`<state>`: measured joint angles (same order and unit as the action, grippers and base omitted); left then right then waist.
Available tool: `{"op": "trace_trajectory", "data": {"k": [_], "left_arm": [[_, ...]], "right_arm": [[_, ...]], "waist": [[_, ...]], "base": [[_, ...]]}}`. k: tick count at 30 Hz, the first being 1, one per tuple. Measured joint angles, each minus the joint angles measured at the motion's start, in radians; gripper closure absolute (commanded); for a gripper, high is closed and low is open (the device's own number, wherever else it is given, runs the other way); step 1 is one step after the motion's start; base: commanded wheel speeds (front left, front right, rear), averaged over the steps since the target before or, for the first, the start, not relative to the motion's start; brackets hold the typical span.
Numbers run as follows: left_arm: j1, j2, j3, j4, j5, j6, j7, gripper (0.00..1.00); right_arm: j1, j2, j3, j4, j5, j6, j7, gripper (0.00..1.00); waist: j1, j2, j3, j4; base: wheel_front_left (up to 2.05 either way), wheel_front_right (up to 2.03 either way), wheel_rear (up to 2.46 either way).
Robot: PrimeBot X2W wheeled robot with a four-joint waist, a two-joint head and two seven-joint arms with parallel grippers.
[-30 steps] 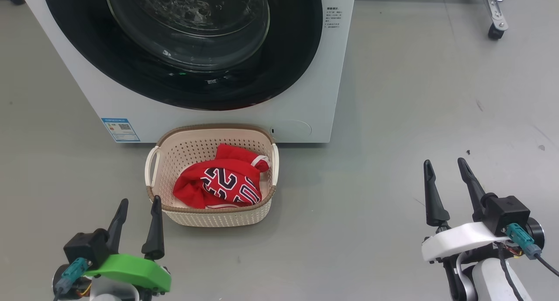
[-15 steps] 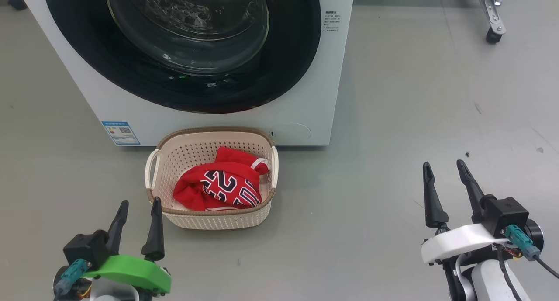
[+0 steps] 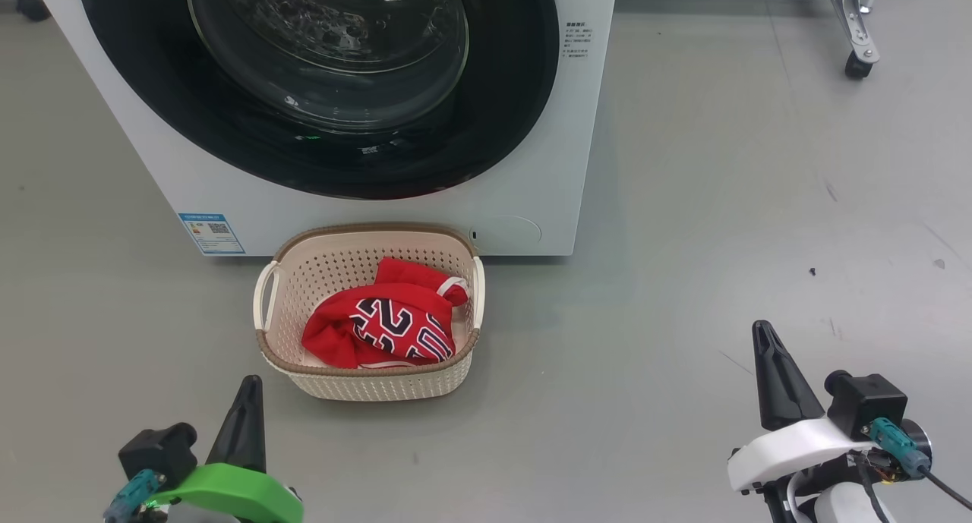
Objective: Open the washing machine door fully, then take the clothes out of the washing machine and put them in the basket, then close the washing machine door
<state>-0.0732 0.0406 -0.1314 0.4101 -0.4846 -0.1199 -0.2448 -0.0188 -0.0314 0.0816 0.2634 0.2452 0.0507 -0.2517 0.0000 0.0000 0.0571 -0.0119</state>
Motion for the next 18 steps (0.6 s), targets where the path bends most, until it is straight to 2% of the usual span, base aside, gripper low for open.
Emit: {"op": "trace_trajectory", "data": {"k": [8, 18], "left_arm": [[0.000, 0.000, 0.015, -0.002, -0.100, 0.000, 0.033, 1.00], [0.000, -0.001, 0.037, -0.015, -0.228, 0.000, 0.070, 1.00]], "right_arm": [[-0.002, 0.000, -0.021, 0.003, 0.091, 0.001, 0.030, 1.00], [-0.004, 0.000, -0.042, 0.008, 0.275, 0.010, 0.073, 1.00]], "waist": [[0.0000, 0.0000, -0.005, 0.001], [0.0000, 0.0000, -0.012, 0.003]], "base": [[0.00, 0.00, 0.00], [0.00, 0.00, 0.00]]}}
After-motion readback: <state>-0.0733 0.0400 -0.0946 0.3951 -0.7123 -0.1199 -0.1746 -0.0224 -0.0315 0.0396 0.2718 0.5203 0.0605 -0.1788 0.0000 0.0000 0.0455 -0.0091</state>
